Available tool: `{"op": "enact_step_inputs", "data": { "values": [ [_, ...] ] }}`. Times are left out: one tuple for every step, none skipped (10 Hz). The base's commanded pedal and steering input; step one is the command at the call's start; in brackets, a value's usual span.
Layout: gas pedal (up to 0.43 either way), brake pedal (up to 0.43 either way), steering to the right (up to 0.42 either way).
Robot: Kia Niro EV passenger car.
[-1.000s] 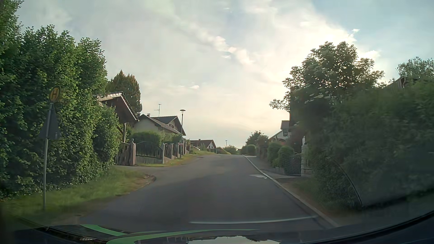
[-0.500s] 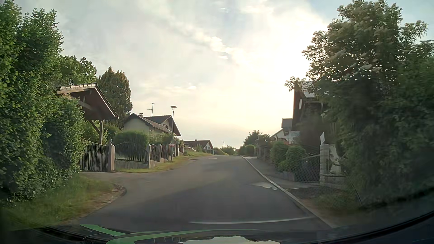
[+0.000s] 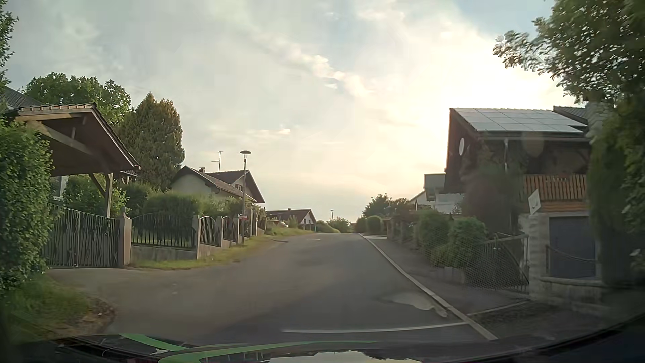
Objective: Follow the waypoints while adhering to traffic rules and regulations
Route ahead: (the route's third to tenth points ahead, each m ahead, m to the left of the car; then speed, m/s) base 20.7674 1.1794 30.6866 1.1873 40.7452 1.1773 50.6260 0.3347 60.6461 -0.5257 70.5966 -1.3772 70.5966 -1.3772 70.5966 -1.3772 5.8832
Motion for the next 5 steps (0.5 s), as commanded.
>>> {"op": "enact_step_inputs", "data": {
  "values": [
    [0.228,0.0,-0.001],
    [0.22,0.0,-0.002],
    [0.22,0.0,-0.002],
    [0.22,0.0,-0.002],
    [0.22,0.0,-0.003]
  ]
}}
